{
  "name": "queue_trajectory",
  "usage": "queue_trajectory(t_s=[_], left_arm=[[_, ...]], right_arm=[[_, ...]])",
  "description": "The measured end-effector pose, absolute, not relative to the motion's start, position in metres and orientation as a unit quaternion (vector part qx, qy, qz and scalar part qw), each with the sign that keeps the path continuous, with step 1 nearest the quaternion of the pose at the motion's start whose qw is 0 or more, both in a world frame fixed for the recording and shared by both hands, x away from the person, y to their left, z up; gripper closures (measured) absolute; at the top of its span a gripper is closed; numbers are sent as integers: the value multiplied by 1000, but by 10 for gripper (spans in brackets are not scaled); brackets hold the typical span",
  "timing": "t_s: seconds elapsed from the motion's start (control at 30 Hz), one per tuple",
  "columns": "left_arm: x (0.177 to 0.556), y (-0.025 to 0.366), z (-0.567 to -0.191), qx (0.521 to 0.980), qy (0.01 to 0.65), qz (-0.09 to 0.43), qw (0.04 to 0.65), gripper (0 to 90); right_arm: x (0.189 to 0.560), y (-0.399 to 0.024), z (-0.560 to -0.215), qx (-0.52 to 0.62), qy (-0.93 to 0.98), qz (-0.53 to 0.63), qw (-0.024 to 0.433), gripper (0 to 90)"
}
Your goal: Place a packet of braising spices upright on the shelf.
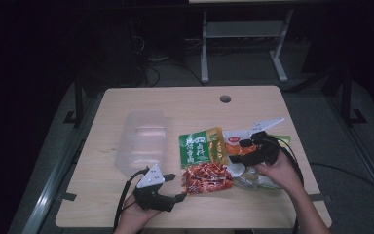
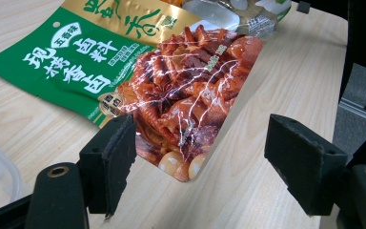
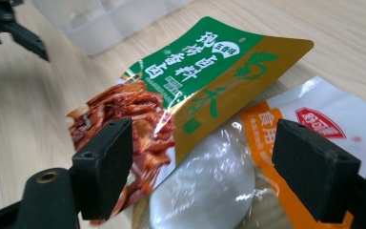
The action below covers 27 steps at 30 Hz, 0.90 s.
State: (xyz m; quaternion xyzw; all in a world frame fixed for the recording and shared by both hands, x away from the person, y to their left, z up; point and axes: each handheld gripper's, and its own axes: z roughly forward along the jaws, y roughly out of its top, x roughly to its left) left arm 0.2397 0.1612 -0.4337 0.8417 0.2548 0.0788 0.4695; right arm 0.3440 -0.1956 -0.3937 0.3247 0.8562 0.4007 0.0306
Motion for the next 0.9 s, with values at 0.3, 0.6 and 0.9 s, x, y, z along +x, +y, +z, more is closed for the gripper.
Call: queue_trajectory(t_s=[0.3, 0.6, 0.9], left_arm=[[240, 162, -431, 839, 258, 79, 473, 258], [240, 163, -431, 837, 260, 81, 474, 258], [241, 162, -430, 842, 252, 85, 470, 258]], right_arm=[[373, -175, -395, 336, 866, 370, 3, 212], [398, -162, -406, 355, 871, 340, -9, 232], [412, -148, -418, 373, 878, 299, -20, 320]])
